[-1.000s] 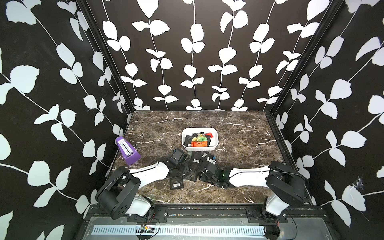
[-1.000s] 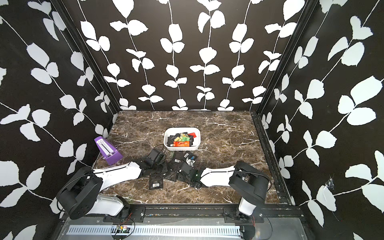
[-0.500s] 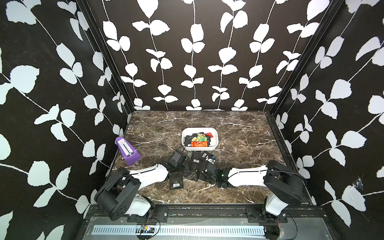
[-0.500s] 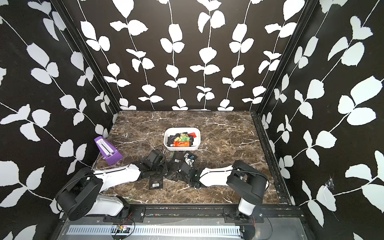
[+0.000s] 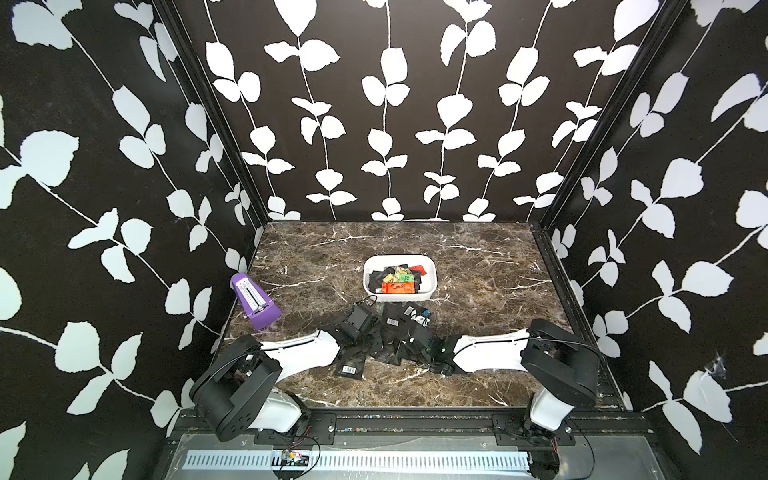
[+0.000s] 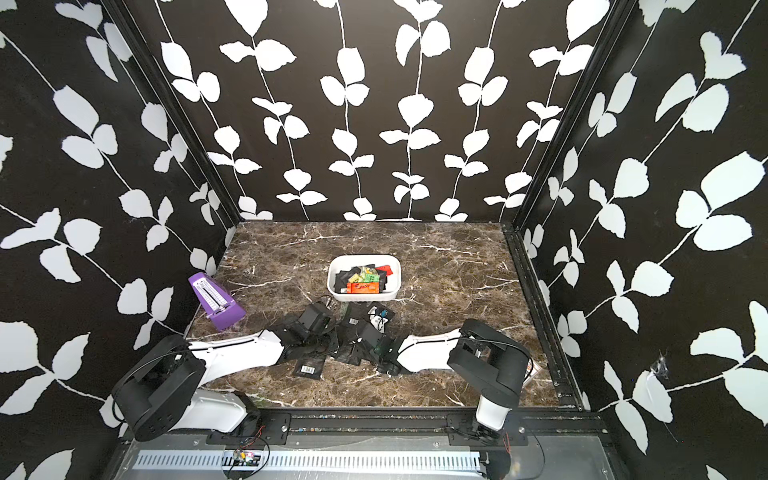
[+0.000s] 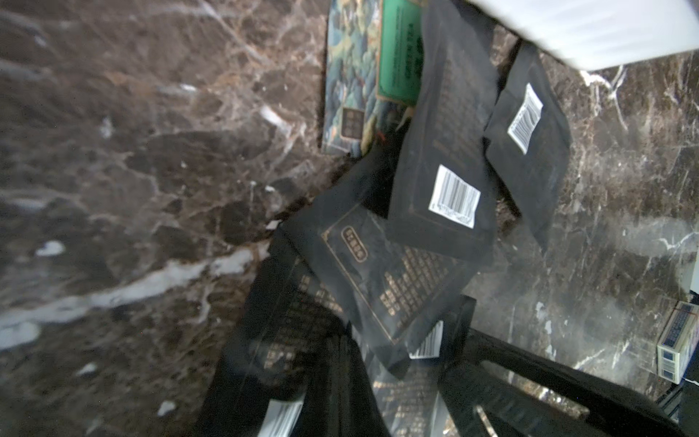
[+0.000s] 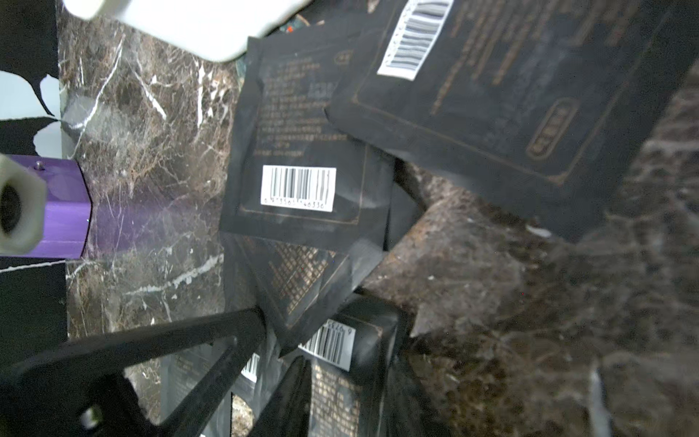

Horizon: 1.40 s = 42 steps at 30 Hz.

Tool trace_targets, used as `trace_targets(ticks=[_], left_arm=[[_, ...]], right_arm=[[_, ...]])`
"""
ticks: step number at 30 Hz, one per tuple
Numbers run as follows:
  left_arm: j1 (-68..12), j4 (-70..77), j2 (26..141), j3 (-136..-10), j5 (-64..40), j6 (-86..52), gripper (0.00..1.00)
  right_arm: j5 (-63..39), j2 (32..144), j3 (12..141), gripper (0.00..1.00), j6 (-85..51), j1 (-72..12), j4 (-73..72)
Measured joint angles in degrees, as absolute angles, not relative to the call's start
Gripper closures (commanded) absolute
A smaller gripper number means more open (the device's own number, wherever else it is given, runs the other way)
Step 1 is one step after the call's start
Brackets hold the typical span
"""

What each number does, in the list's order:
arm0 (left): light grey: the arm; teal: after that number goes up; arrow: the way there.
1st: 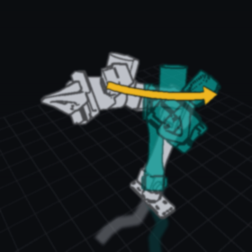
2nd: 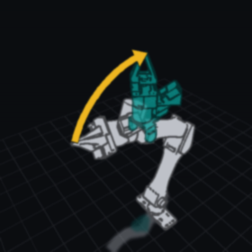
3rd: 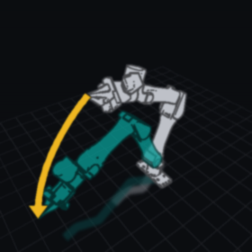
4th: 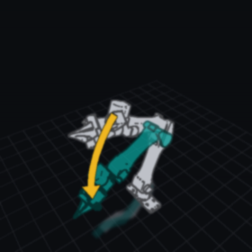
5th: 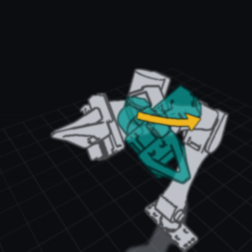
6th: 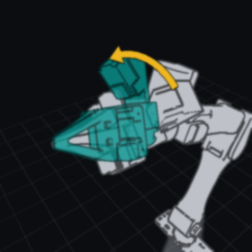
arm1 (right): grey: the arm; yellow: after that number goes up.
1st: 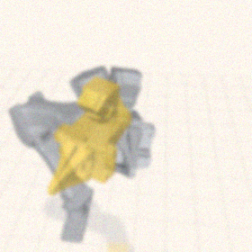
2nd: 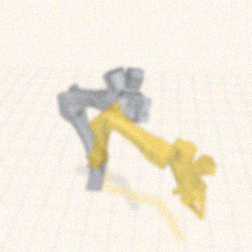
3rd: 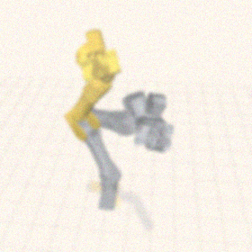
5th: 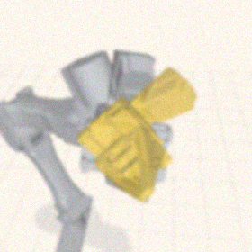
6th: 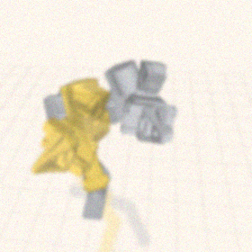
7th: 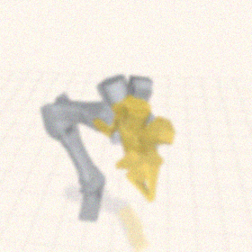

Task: Put the tea bags into the storage box
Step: Pick up the tea bag from the center of the board.

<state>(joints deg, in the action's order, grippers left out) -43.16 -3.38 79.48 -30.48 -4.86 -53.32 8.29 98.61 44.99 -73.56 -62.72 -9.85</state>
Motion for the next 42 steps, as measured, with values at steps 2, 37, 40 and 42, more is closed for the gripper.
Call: trace_targets(ticks=[2, 37, 40, 42], left_arm=[[-43.55, -3.38, 79.48, -30.48, -4.82, -53.43, 1.0], [-45.74, -14.76, 65.63, -31.03, -3.57, -54.41, 0.85], [-45.74, -16.21, 63.61, -31.05, -2.28, -54.37, 0.84], [-45.74, -17.23, 62.54, -31.05, -1.41, -54.35, 0.83]], right_arm=[[8.27, 98.63, 44.99, 0.7, -73.54, -62.72, -9.87], [12.51, 79.35, 48.62, 1.0, -66.22, -62.63, 14.94], [13.3, 76.73, 50.06, 1.0, -65.01, -62.39, 17.23], [13.34, 75.48, 51.42, 1.0, -64.01, -61.87, 18.5]])
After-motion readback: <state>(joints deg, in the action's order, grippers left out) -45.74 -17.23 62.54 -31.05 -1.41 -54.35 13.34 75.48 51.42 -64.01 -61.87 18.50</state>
